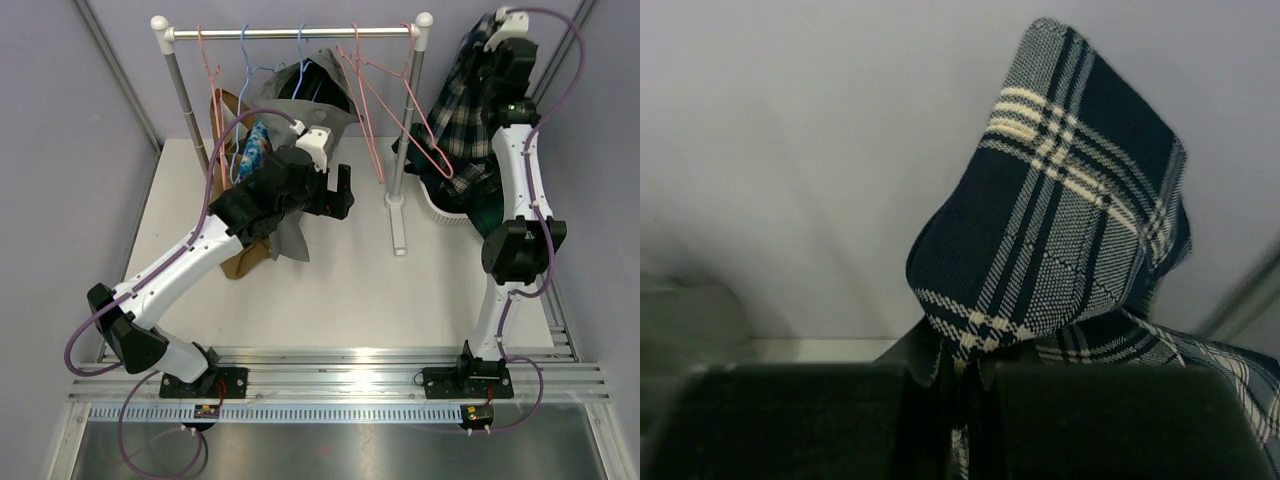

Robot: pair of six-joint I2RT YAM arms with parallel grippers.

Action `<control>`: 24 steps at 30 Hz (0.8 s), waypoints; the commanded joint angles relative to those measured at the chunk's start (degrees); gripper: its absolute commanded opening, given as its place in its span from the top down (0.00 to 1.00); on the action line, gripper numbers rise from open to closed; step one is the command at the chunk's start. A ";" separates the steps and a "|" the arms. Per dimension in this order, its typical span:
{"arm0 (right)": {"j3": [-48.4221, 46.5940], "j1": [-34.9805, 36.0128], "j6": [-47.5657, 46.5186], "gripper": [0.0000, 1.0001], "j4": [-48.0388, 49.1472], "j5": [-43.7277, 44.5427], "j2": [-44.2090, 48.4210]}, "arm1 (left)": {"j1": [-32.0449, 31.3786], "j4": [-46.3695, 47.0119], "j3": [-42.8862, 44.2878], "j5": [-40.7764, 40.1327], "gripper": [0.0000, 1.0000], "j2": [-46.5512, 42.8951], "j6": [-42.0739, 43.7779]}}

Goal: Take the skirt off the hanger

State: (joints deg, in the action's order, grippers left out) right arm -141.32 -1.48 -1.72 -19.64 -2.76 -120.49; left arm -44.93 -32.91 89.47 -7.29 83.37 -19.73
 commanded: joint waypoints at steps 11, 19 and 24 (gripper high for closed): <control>60.96 -0.46 20.43 0.01 20.51 2.33 25.89 | -3.41 -11.73 21.86 -4.13 0.01 2.14 4.17; 78.80 -0.46 22.28 0.01 16.31 -0.48 44.53 | -3.51 -15.96 35.75 -14.24 0.01 3.81 10.32; 88.39 -0.46 26.14 0.01 16.91 -3.28 58.59 | 2.02 -11.42 39.81 -14.51 0.01 9.51 12.51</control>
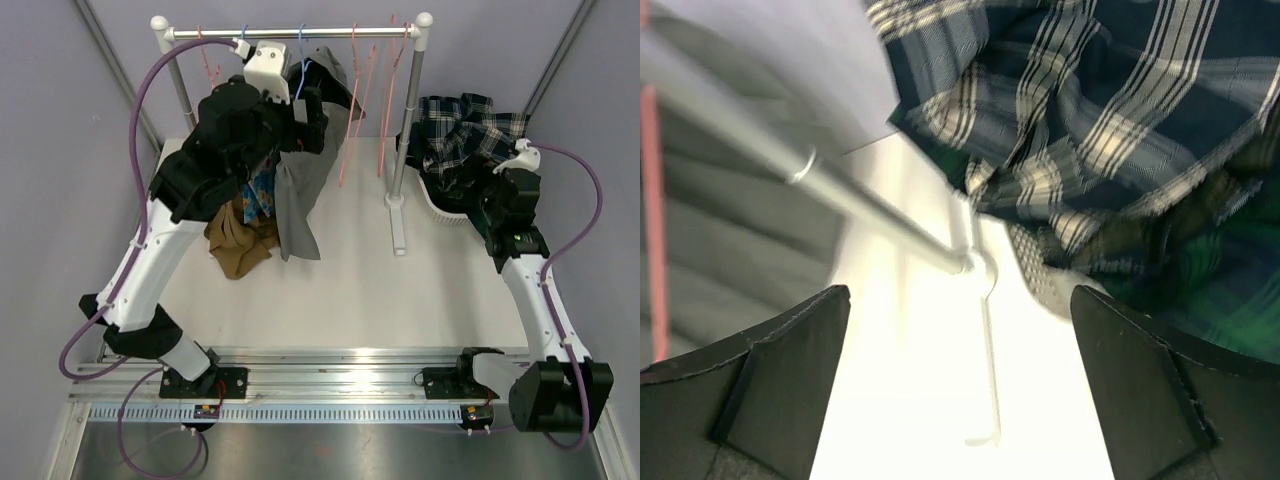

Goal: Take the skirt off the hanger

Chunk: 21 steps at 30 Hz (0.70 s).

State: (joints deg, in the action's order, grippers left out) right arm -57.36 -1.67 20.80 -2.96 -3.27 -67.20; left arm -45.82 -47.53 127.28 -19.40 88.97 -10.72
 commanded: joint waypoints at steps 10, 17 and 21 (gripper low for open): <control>8.85 0.18 3.37 0.05 -3.01 -10.18 13.76 | 11.72 13.51 14.04 3.14 0.01 17.55 3.77; 9.11 0.79 2.84 0.06 -2.23 -11.32 13.15 | 14.53 18.44 12.29 4.54 0.01 19.57 4.57; 9.81 0.88 3.02 0.07 -1.00 -11.85 12.45 | 15.67 18.70 12.29 6.04 0.21 20.63 3.60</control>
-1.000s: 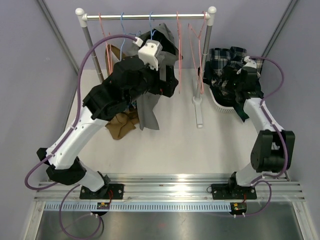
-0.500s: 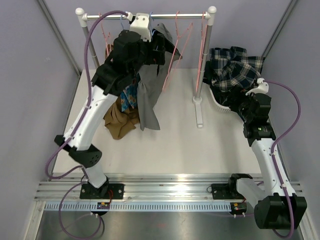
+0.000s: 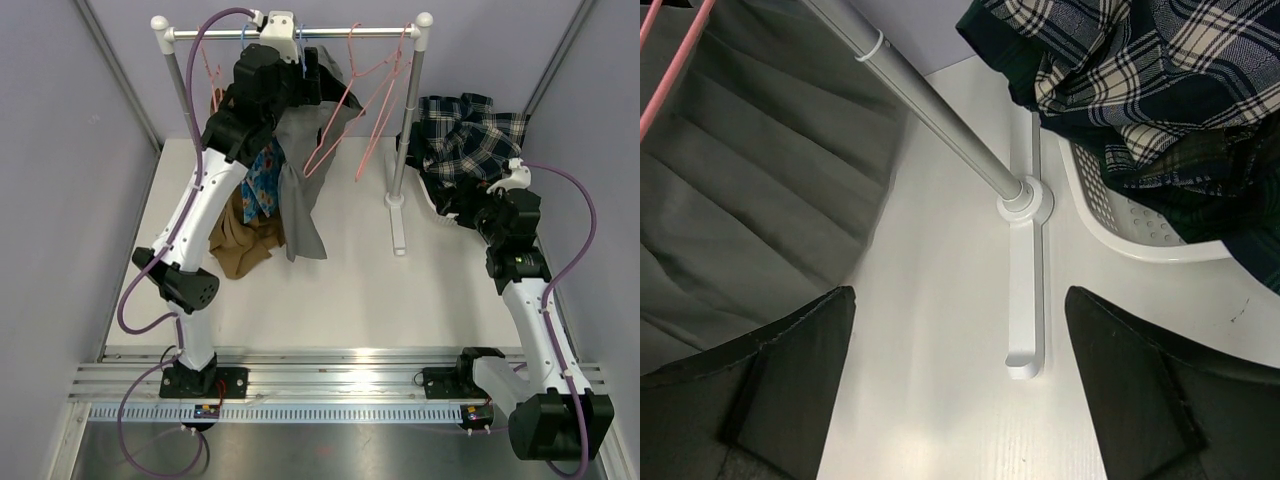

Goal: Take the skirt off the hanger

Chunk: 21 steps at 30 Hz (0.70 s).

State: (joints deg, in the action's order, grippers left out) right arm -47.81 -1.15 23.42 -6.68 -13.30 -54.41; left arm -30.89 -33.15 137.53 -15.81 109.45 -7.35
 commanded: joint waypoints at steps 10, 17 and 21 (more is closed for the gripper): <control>0.18 0.53 -0.30 0.08 2.28 -1.20 -0.52 | 1.36 4.32 1.95 5.97 0.52 1.56 -1.52; 0.26 0.53 -0.39 0.08 1.58 -0.76 -0.08 | 1.45 3.44 1.86 8.34 0.74 2.52 -3.01; 0.18 0.53 -0.57 0.08 1.23 -0.67 0.27 | 1.45 4.31 1.77 6.42 1.00 1.30 -3.89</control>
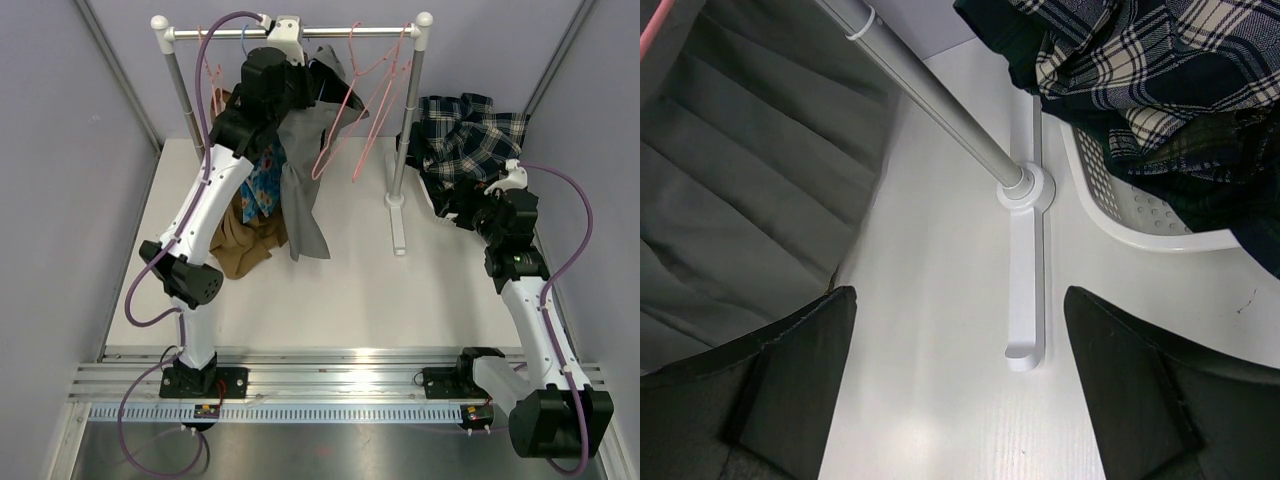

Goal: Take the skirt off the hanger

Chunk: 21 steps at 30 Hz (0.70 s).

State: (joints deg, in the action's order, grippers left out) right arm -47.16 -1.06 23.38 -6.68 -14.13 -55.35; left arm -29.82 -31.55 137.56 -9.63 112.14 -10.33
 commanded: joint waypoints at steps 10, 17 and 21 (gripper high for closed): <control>-7.85 0.80 -0.96 0.09 2.55 -3.09 1.92 | -1.37 7.20 3.33 -2.24 1.00 -10.61 0.92; -22.70 7.29 -2.81 0.08 -1.67 -6.78 -2.39 | -4.62 8.79 2.81 -5.57 1.00 -12.99 2.33; -32.11 25.53 -11.31 0.09 -9.21 5.13 -6.42 | -6.73 11.59 -1.93 -8.12 1.00 -14.75 2.24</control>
State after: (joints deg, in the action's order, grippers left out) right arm -74.02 14.94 18.92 -10.46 -14.39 -59.42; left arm -35.51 -29.45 136.64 -14.52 99.92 -8.86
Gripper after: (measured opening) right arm 0.916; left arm 0.021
